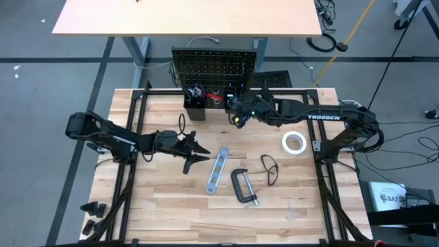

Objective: Hang tools onto peg board
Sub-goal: Put the pegboard hook into the right black bin on the peg board

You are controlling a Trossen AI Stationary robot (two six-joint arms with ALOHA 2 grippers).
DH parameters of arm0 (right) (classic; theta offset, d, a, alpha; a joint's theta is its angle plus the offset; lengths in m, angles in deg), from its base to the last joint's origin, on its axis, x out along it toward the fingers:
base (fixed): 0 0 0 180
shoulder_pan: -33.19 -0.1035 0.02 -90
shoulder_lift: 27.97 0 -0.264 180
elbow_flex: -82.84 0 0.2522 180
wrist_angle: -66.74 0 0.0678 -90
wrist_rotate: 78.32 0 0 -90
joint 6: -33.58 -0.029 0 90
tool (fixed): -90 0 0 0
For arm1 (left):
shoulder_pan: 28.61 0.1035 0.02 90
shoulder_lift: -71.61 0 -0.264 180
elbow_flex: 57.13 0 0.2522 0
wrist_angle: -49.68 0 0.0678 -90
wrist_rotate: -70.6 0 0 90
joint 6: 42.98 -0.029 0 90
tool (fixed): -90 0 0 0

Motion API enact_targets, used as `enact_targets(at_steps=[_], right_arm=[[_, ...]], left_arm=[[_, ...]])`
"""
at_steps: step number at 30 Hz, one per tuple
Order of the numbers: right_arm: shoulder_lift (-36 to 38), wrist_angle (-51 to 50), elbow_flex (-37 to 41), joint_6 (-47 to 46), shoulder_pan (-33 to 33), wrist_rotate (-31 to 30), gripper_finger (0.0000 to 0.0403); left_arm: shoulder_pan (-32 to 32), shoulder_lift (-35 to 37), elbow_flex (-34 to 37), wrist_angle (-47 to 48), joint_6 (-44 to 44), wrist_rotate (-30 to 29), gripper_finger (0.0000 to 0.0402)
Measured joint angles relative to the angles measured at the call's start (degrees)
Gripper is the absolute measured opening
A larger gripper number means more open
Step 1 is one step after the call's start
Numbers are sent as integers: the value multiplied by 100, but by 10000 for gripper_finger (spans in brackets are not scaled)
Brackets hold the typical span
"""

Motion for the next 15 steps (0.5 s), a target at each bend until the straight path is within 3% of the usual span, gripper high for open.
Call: enact_targets(at_steps=[10,15], right_arm=[[208,-318,-3,-582,-932,57,125],[248,-784,-4,-1399,-1540,895,125]], left_arm=[[0,1,0,-61,6,56,121],[0,2,0,-63,9,67,121]])
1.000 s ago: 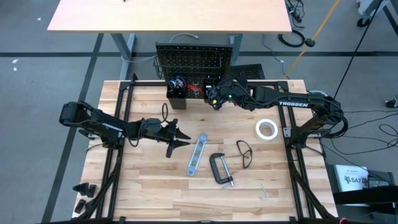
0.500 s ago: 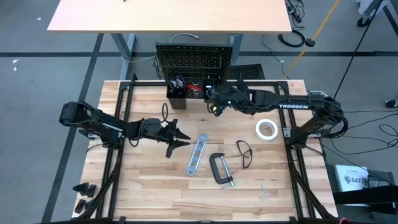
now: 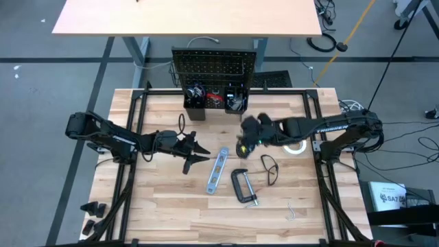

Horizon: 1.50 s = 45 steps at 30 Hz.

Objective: Hang tools onto peg board
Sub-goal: Put the pegboard hook into the right black bin on the peg board

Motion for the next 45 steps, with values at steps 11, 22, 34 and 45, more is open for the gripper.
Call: enact_targets(at_steps=[11,22,34,45], right_arm=[[-196,-527,127,-1921,-1568,596,125],[-805,-699,260,-3906,-2782,609,125],[-1686,-754,267,-6271,-3679,1385,125],[-1717,-2413,267,-8781,-4642,1802,125]], left_arm=[[0,0,0,-59,15,0,121],[-1,0,-1,-100,144,0,121],[0,0,-2,-105,142,0,121],[-2,0,-1,-99,142,-2,121]])
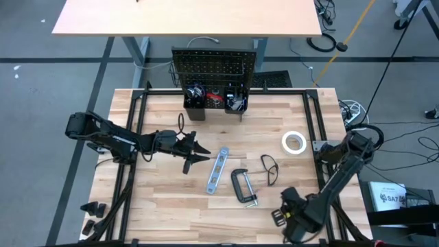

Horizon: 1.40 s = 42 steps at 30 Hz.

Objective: Hang tools onto peg board
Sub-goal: Put the pegboard hook into the right black bin on the peg board

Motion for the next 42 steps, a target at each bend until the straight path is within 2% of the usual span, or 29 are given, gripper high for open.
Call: enact_targets(at_steps=[8,22,25,27,31,37,42], right_arm=[[-227,-18,115,-502,-249,2,125],[-231,1519,1246,-476,-238,-4,125],[-206,1860,1553,-535,-238,34,111],[-205,1907,1639,-602,-237,179,82],[-206,1801,1659,-550,-233,361,11],[-267,1250,1352,-428,-194,303,3],[-268,63,660,-262,-100,-147,1]], left_arm=[[2,0,1,-2,-4,0,121],[0,0,1,-4,-4,-2,121],[1,0,-1,-3,-4,-2,121],[0,0,-1,-4,-4,-2,121],[2,0,1,9,-4,-2,121],[2,0,-1,12,-6,-2,121],[0,0,-1,10,-5,-4,121]])
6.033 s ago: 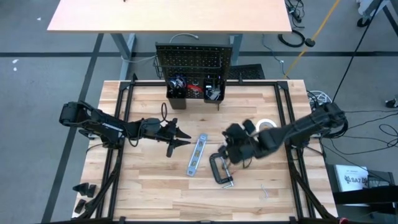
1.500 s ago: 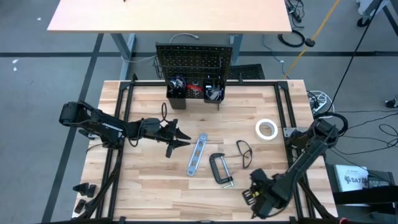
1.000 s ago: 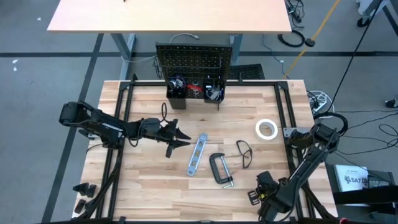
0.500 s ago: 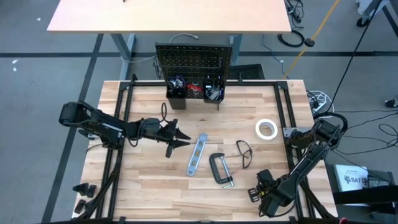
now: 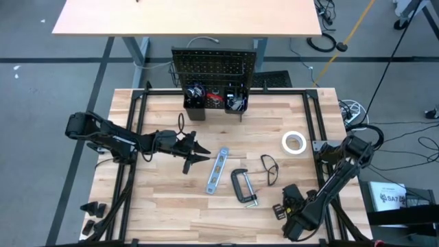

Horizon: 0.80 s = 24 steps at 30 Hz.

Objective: Hang tools onto peg board
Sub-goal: Put the pegboard hook into the right black bin on the peg board

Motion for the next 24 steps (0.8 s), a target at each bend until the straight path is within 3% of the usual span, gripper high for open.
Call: enact_targets(at_steps=[5,14,24], right_arm=[[14,-773,-644,27,70,-940,1],[23,-831,-1126,780,511,-2549,0],[88,-677,-1353,3009,1729,-3058,0]], left_arm=[[1,0,0,-5,-1,-1,121],[-1,0,0,-19,4,-1,121],[1,0,0,-23,8,-2,121]])
